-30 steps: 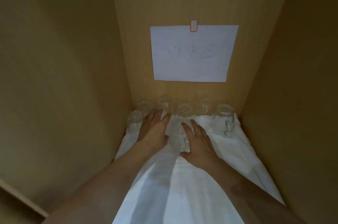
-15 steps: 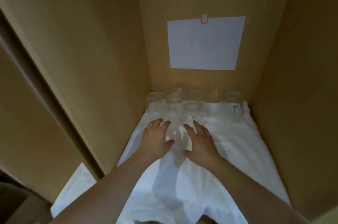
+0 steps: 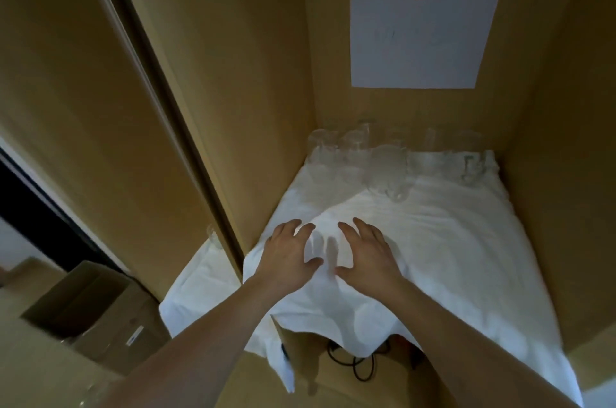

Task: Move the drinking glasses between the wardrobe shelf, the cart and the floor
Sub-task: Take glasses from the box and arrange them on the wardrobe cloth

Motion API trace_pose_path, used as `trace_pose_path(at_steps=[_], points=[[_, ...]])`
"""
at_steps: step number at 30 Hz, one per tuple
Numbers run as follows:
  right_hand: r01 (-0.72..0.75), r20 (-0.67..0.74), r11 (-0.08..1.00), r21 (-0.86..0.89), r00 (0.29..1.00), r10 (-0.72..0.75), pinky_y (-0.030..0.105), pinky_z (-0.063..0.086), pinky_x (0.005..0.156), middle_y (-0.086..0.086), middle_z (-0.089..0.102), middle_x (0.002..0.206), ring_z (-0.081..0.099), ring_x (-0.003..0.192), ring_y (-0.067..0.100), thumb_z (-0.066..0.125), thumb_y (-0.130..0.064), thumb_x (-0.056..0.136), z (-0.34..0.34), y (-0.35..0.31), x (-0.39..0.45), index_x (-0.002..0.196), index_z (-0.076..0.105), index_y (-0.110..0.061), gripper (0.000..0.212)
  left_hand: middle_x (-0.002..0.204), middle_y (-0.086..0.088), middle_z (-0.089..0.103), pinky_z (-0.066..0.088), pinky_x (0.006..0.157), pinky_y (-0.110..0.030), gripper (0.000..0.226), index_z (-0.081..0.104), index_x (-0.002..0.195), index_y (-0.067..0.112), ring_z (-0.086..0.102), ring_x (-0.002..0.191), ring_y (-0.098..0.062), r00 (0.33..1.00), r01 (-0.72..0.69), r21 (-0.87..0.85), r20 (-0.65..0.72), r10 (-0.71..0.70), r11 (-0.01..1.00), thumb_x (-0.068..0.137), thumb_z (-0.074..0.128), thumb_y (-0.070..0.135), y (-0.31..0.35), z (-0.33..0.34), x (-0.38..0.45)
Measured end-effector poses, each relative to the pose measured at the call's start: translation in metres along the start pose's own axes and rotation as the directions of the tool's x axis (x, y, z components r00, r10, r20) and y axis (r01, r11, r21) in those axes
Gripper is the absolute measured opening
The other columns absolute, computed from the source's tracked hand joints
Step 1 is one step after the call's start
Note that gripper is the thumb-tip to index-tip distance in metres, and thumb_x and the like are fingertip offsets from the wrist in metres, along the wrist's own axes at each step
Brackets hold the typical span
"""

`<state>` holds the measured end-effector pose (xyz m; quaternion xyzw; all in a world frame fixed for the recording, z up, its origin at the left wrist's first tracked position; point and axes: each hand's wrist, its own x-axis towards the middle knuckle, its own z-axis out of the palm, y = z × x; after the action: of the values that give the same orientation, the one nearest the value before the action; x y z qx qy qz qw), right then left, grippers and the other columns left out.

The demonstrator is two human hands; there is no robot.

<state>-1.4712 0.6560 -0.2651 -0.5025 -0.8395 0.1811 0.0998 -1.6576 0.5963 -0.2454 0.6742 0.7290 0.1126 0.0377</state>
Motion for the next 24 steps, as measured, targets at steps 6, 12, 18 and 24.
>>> trace_pose_path(at_steps=[6,12,18,24], points=[[-0.058,-0.016,0.997,-0.043,0.998,0.057,0.037,0.017,0.123,0.004,0.010,0.169,0.012,0.154,0.028,0.067,-0.053,0.088,0.013,-0.022,-0.021,0.160,0.016,-0.028,0.092,0.161,-0.003,0.033,0.032,0.118,-0.040,0.073,0.037,0.153,0.028,0.030,0.146,-0.027,0.999,-0.036,-0.052,0.027,0.037,0.998,0.091,0.065,0.054,-0.015,0.001,-0.023],[-0.103,0.026,0.994,-0.046,0.994,0.104,0.036,0.018,0.123,0.003,0.009,0.169,0.010,0.154,0.027,0.065,-0.053,0.090,0.041,-0.074,-0.050,0.160,0.015,-0.028,0.090,0.162,-0.003,0.030,0.032,0.117,-0.040,0.072,0.035,0.154,0.029,0.029,0.147,-0.026,0.993,-0.093,-0.059,0.063,0.097,0.994,0.092,0.064,0.052,-0.057,-0.010,-0.063],[-0.083,0.036,0.990,-0.111,0.995,0.088,0.035,0.019,0.123,0.003,0.012,0.168,0.015,0.152,0.025,0.062,-0.056,0.091,0.075,-0.146,-0.066,0.160,0.014,-0.029,0.088,0.160,-0.005,0.033,0.035,0.116,-0.045,0.068,0.037,0.152,0.028,0.030,0.145,-0.029,0.997,-0.053,-0.107,0.058,0.059,0.993,0.093,0.064,0.048,-0.124,-0.026,-0.109],[-0.045,0.064,0.996,-0.081,0.997,0.050,0.037,0.023,0.122,0.005,0.014,0.167,0.014,0.152,0.028,0.065,-0.048,0.089,0.108,-0.223,-0.075,0.159,0.019,-0.027,0.086,0.162,-0.006,0.030,0.034,0.116,-0.045,0.068,0.036,0.153,0.028,0.026,0.148,-0.029,0.999,0.014,-0.135,0.046,-0.008,0.991,0.094,0.064,0.046,-0.199,-0.045,-0.155]])
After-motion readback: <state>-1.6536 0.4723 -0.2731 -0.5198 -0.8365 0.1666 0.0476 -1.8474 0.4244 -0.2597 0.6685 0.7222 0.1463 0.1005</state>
